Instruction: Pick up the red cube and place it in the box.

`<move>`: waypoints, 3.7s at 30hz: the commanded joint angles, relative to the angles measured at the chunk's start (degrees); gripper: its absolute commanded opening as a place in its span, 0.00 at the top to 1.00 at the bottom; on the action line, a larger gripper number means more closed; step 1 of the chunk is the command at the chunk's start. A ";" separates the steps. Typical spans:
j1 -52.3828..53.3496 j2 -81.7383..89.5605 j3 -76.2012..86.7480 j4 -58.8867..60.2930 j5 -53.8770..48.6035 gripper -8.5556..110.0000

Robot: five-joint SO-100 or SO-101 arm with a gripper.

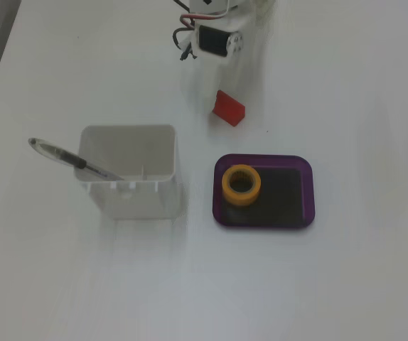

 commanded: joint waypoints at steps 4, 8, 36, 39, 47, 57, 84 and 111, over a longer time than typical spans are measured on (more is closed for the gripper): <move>-0.26 -8.53 -3.43 0.70 3.52 0.74; -0.26 -14.68 -3.52 -0.18 4.66 0.74; -11.69 -10.02 -9.76 2.37 -3.52 0.93; -15.47 -2.11 -13.97 5.19 -8.96 0.93; -23.38 6.59 -20.30 1.14 -19.95 0.93; -23.20 -10.90 -21.97 -16.61 -20.04 0.93; -19.16 -40.78 -38.06 -21.45 -19.34 0.93; -17.93 -38.76 -43.68 -14.06 -19.25 0.79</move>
